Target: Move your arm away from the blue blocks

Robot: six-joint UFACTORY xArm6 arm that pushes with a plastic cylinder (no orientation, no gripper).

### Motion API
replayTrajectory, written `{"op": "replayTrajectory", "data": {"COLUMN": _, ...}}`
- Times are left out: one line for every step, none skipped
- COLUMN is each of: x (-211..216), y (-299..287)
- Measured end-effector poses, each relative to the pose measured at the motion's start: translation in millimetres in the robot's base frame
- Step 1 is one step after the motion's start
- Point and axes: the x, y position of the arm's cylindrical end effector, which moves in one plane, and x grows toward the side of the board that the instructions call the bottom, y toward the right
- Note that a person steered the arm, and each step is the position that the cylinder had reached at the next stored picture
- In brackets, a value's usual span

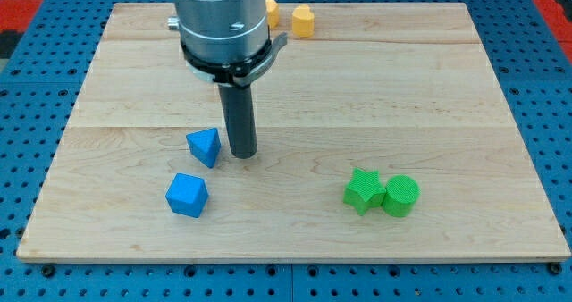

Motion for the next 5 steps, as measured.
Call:
{"op": "replayTrajectory", "data": {"x": -22.9, "y": 0.7}}
{"op": "replayTrajectory", "data": {"x": -31.1, "y": -36.5}}
{"op": "replayTrajectory", "data": {"x": 0.0, "y": -53.0}}
{"op": "replayTrajectory", "data": {"x": 25.3, "y": -52.9}}
{"op": "replayTrajectory", "data": {"x": 14.8, "y": -47.4}}
